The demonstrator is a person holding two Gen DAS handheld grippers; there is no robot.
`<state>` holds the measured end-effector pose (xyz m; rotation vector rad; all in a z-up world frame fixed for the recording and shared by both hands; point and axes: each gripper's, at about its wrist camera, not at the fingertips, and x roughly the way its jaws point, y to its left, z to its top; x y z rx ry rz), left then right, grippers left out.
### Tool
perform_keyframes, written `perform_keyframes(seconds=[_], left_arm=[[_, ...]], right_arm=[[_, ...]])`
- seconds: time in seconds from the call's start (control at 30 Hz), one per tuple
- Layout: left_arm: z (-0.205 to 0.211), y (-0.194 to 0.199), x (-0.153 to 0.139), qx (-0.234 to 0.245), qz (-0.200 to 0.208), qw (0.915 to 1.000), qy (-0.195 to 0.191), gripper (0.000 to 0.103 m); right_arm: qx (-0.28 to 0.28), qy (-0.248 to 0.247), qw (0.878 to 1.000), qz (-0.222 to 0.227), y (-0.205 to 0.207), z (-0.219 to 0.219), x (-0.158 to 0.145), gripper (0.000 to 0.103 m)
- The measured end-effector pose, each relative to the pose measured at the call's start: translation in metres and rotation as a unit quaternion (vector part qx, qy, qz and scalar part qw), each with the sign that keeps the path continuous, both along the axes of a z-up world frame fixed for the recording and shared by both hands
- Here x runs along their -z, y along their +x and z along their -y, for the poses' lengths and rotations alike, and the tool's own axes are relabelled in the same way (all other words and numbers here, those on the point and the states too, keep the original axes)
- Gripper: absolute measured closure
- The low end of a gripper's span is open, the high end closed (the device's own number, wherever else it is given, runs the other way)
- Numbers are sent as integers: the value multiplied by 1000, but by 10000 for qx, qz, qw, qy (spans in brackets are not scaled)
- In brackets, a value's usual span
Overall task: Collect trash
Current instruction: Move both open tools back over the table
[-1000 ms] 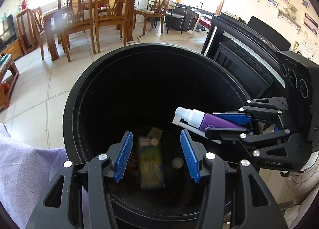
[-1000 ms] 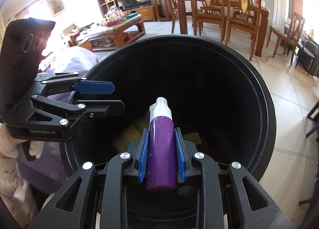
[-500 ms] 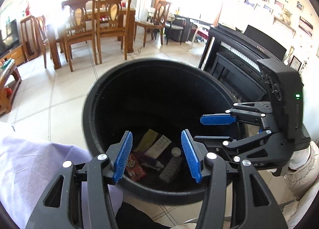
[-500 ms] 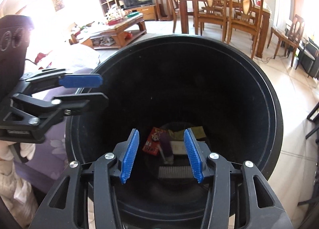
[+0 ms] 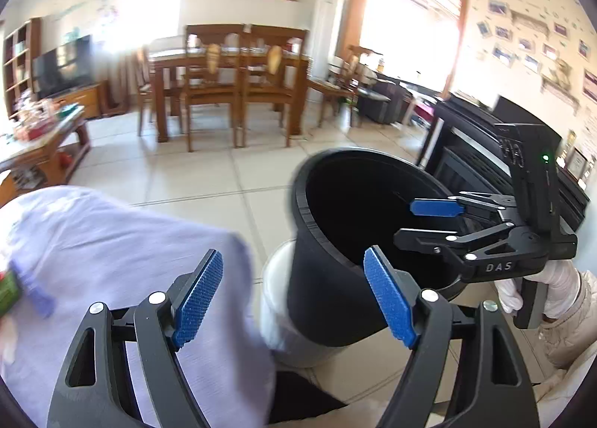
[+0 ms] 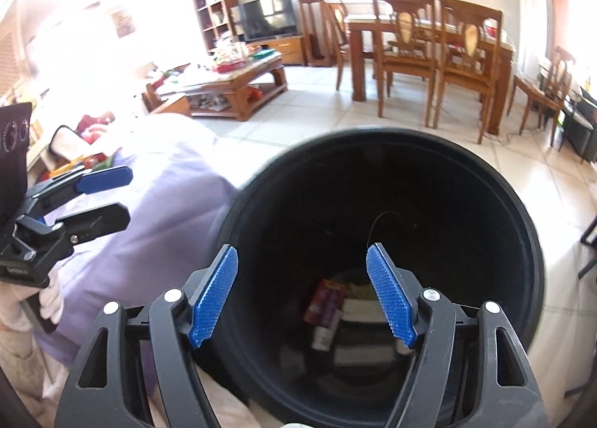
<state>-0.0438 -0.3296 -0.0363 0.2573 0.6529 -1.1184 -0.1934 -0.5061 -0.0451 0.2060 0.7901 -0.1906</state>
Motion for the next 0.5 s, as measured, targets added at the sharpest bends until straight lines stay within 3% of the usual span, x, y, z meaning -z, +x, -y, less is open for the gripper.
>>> perform_keyframes(seconds=[0.3, 0.5], left_arm=[[-100, 41, -10, -1057, 72, 9942, -177, 25], [-182, 72, -14, -1947, 132, 9807, -149, 25]], right_arm=[[-756, -74, 9971, 27, 73, -85, -12, 31], [-1284, 109, 9916, 75, 131, -151, -17, 31]])
